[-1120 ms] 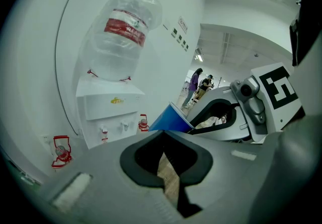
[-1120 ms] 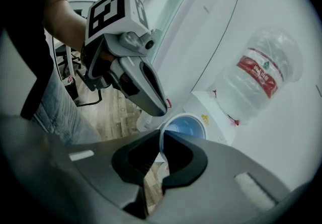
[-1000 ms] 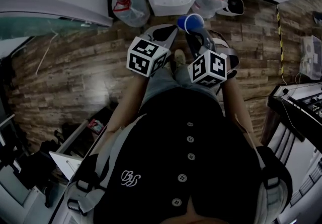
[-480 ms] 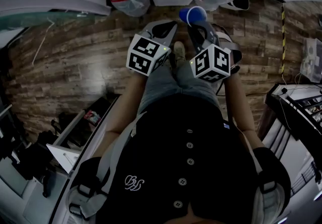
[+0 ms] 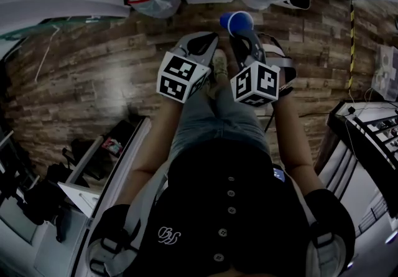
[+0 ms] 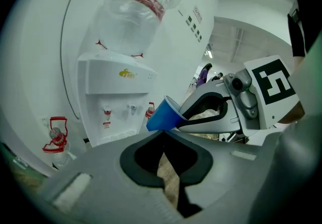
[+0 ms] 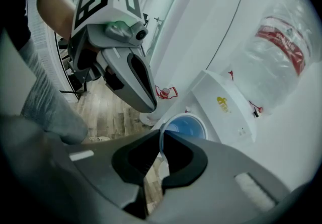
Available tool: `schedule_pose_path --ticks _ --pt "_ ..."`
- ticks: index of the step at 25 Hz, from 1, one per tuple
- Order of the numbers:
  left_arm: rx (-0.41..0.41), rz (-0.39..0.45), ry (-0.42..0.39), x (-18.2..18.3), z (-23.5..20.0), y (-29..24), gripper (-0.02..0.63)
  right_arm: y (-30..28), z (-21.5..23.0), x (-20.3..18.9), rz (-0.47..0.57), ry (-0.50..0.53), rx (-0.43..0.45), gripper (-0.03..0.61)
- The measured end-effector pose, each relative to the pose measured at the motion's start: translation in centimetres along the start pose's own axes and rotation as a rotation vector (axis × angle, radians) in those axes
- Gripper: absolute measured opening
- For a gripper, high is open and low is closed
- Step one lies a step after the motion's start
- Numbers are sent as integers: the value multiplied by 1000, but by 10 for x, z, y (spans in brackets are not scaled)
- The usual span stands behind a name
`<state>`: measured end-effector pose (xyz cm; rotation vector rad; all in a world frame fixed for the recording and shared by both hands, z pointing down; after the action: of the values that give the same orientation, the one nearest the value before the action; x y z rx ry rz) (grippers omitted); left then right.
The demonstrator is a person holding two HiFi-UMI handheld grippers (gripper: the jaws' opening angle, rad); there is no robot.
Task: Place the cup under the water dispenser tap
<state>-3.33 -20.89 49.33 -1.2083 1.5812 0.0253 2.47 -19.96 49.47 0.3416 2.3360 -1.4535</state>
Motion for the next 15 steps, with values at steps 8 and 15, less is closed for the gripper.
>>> schedule_pose_path --ticks 8,15 --pt "21 -23 18 -26 -29 -26 0 -37 -9 -16 -34 55 21 23" --pt "36 -29 52 -42 -51 -50 0 -74 -7 -28 -44 60 18 23"
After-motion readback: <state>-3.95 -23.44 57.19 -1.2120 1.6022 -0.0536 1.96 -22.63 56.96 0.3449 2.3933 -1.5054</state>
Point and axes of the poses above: the fingertips, and each gripper's own axes: y backward along the fingers, z to its right, x out of its top, the point moved 3 cm from there along y, backward along the fingers, and after that the axes turned 3 degrees about y, right-handed, at the moved point
